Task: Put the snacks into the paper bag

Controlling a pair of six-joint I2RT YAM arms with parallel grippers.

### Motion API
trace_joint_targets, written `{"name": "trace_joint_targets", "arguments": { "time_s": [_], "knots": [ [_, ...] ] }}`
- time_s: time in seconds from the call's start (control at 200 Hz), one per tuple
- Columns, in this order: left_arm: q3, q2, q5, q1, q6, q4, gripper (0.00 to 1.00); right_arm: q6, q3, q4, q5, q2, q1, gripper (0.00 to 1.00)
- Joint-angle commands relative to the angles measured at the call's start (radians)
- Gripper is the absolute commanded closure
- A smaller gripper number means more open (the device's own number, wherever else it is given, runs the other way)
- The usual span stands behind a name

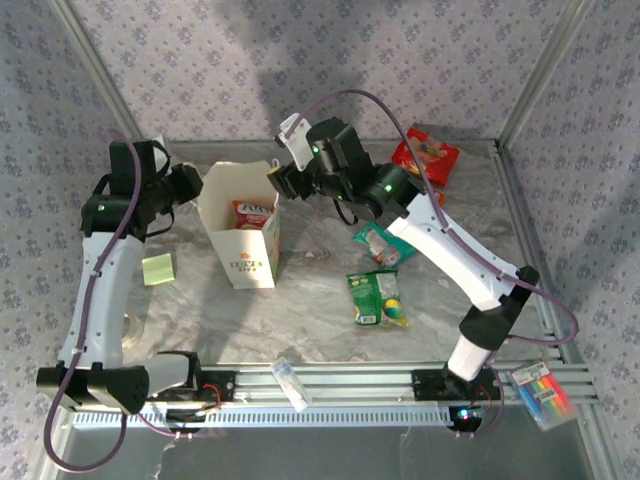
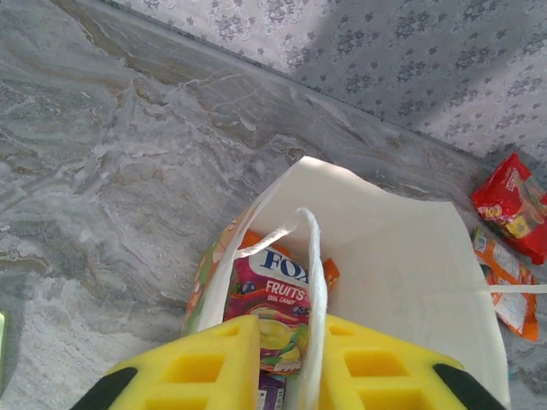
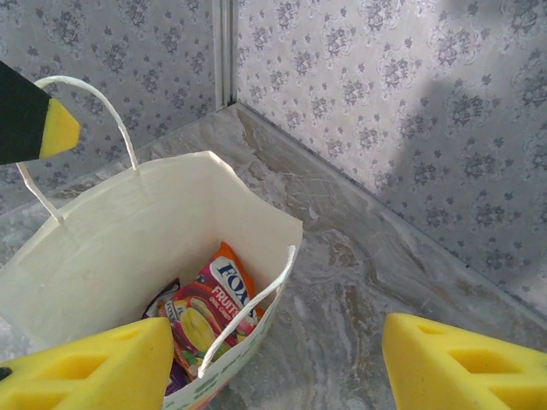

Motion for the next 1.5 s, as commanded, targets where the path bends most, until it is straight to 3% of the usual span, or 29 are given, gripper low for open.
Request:
{"name": "trace_joint_targets", "arguments": {
  "time_s": [0.0,0.145,0.475,0.625,0.795,0.984,1.134,1.359,1.494],
  "knots": [
    [0.032,0.016,-0.009,-0.009,0.009,-0.028,0.80,0.065,0.014,-0.035,-0.060,0.032,-0.009,0.33],
    [0.036,0.029,-0.006,-0.020,0.012,-0.020,0.80,0.109,0.057,-0.097,-0.072,0.075,-0.033,0.35],
    [0.056,0.058,-0.008,-0.033,0.024,-0.024,0.81,0.191,0.092,-0.083,-0.262,0.141,-0.086,0.39],
    [0.056,0.066,-0.005,-0.040,0.028,-0.022,0.83,0.217,0.100,-0.041,-0.399,0.170,-0.112,0.50],
    [0.061,0.075,-0.006,-0.048,0.033,-0.018,0.85,0.284,0.100,-0.007,-0.509,0.185,-0.151,0.74],
    [0.095,0.095,-0.007,-0.057,0.036,-0.018,0.93,0.285,0.103,0.003,-0.522,0.170,-0.168,0.92],
    [0.161,0.127,0.001,-0.079,0.035,-0.020,0.95,0.270,0.140,-0.002,-0.525,0.148,-0.188,1.00],
    [0.237,0.153,-0.007,-0.135,0.022,0.018,0.97,0.266,0.198,-0.016,-0.528,0.135,-0.217,1.00],
    [0.212,0.155,-0.020,-0.140,0.018,0.020,0.97,0.270,0.139,0.018,-0.516,0.099,-0.230,1.00]
  ]
}}
